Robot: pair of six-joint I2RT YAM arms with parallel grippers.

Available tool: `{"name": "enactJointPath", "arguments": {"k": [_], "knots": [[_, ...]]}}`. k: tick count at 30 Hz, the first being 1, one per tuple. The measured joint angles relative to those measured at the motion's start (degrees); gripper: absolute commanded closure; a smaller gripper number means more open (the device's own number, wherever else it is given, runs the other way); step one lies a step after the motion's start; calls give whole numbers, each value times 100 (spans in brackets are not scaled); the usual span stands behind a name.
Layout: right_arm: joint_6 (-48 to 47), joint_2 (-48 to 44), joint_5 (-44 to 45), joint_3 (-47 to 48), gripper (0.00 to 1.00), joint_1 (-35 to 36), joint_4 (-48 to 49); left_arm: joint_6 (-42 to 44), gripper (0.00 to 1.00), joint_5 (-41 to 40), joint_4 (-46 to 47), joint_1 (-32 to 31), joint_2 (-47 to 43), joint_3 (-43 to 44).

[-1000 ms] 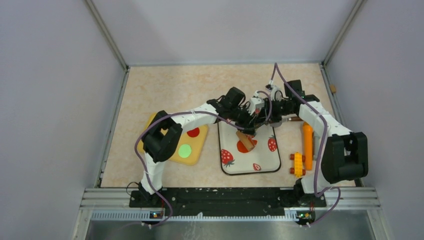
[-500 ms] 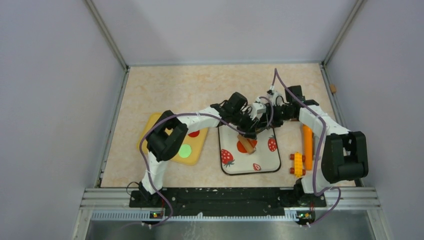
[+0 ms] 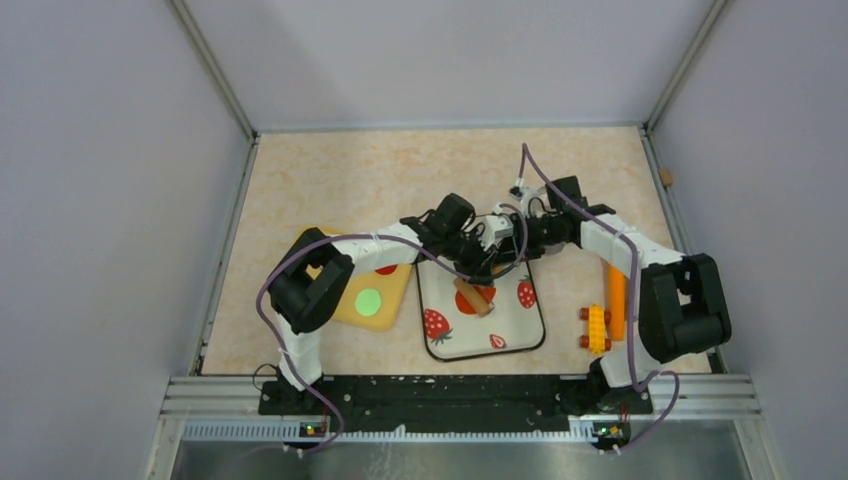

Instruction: Roll out the dumpling wrappers from the dough

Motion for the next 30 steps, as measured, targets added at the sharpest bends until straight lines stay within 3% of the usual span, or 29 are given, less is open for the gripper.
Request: {"name": "enactJointPath", "arguments": {"k": [8, 15, 18, 23, 30], "knots": [[-7, -2, 24, 278, 100, 245, -289, 173, 100, -238, -216, 7, -363, -192], [-44, -439, 254, 896, 100, 212, -822, 367, 99, -310, -629, 20, -557, 448], [-59, -531, 334, 907, 100, 203, -885, 455, 68, -304, -695, 9, -557, 514], [-654, -529, 461, 951, 100, 160, -1217, 402, 32, -293, -761, 55, -715, 361], [-1777, -525, 334, 1547, 100, 127, -2142, 289, 26, -317, -1132, 929, -2498, -935]]}}
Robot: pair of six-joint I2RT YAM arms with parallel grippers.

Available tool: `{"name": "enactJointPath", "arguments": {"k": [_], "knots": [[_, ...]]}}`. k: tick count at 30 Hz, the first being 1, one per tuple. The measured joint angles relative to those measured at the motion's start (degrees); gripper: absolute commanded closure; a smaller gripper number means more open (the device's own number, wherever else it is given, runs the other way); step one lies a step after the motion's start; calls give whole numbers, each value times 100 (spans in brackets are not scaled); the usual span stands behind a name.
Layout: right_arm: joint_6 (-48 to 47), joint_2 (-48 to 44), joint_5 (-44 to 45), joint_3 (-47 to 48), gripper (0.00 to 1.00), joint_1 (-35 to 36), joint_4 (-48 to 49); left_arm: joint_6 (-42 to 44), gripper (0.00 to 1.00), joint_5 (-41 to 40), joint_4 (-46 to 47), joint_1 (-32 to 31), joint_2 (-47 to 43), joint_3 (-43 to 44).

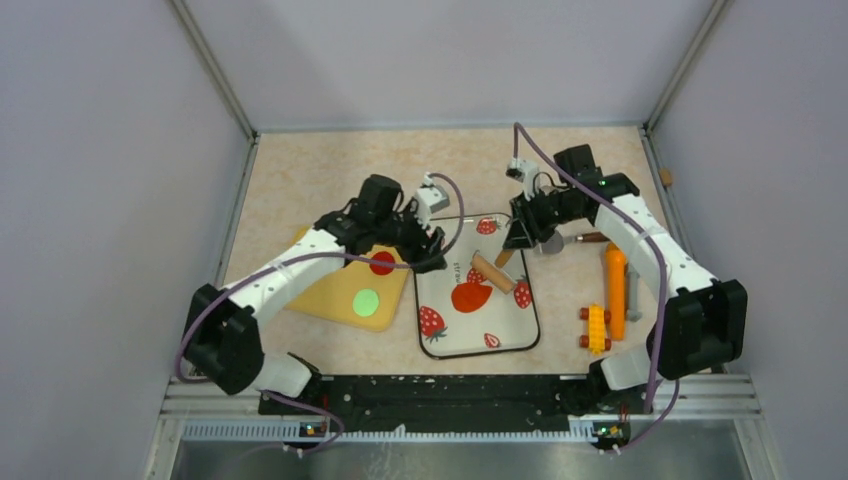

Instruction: Roll out the dumpling wrappers from the dough

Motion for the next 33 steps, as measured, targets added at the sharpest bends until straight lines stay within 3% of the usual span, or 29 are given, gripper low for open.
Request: {"name": "enactJointPath", "arguments": {"k": [3, 7, 11, 17, 22, 29, 33], "knots": [[-514, -11, -39, 343, 100, 94, -225, -328, 27, -225, -76, 387, -575, -251], [-1596, -129, 216, 643, 100, 697, -514, -942, 35, -557, -15, 737, -509, -258], [-2754, -348, 529, 706, 100, 1799, -754, -1493, 44, -868, -33, 1060, 286, 7], [-4111, -466, 1213, 577, 100, 2907, -767, -1602, 52, -1458, -470, 1226, 1982, 1458], [-4603, -439, 1663, 245, 100, 3195, -660, -1587, 54, -1646, -658, 1270, 2514, 1921], [-4817, -356, 1906, 136, 100, 3250, -490, -1766, 50, -1740, -841, 1318, 2852, 1965], [-4848, -334, 1923, 136, 100, 3270, -415, -1961, 59, -1746, -835, 1344, 2874, 1921]]}}
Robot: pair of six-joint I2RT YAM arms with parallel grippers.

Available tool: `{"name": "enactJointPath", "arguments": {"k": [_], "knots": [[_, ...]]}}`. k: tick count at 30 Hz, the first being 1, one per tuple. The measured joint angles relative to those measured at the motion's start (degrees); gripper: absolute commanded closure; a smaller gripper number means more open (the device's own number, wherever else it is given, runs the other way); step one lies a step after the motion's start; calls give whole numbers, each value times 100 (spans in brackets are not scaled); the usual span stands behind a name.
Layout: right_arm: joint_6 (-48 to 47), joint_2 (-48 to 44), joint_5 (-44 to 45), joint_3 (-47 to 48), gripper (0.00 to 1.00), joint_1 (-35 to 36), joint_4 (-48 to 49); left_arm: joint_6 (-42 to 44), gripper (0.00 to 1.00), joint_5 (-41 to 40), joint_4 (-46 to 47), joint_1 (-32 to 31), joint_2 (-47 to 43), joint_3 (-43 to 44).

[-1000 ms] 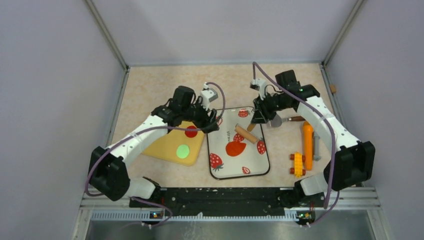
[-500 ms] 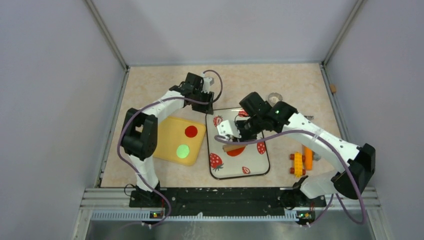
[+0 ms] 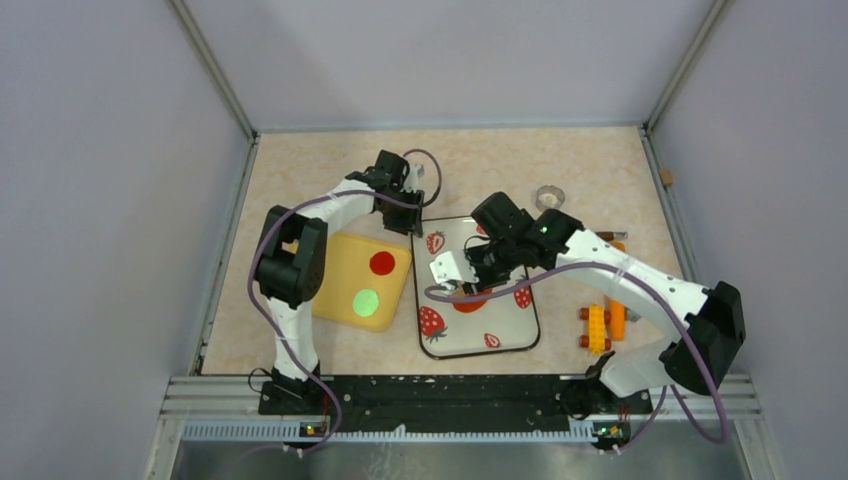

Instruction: Roll out the dumpling wrappers from the dough

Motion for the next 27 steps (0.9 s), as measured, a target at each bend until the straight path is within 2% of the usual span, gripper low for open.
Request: {"name": "enactJointPath", "arguments": {"k": [12, 27], "knots": [[-92, 243, -282, -487, 100, -48, 225, -404, 100, 328, 68, 90, 293, 4], [-63, 271, -455, -863, 100, -280, 1126, -610, 100, 472, 479, 146, 369, 4]]}}
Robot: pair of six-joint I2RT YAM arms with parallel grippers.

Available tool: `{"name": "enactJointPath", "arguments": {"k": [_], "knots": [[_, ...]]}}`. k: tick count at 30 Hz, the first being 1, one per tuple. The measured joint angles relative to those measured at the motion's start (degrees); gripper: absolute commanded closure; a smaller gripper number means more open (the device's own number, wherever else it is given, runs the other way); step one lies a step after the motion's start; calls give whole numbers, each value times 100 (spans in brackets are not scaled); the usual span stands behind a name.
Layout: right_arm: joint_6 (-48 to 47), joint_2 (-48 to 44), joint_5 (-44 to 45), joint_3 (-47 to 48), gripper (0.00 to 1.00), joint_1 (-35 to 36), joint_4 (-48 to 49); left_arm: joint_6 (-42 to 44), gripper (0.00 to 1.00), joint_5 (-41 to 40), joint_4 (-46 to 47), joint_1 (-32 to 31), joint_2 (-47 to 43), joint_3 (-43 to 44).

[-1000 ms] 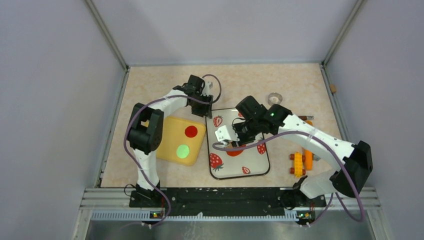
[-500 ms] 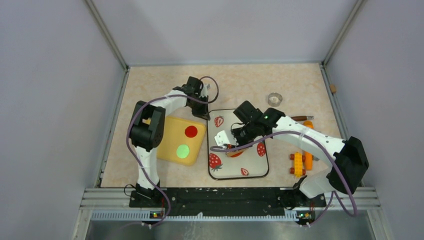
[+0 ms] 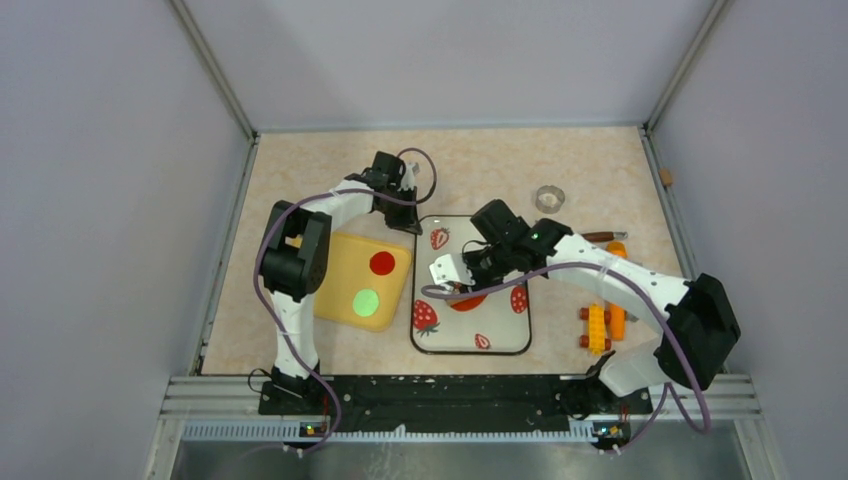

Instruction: Roll out the dumpling wrappers from the dough

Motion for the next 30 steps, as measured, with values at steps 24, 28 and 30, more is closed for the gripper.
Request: {"name": "enactJointPath", "arguments": {"k": [24, 28, 30], "knots": [[367, 313, -11, -26, 100, -118, 831, -2, 100, -160, 319, 17, 7, -22], [431, 376, 13, -31, 100, -136, 1025, 0, 100, -227, 422, 26, 9, -26], [437, 417, 44, -31, 100, -138, 1152, 0, 100, -302, 476, 55, 11, -26]]}}
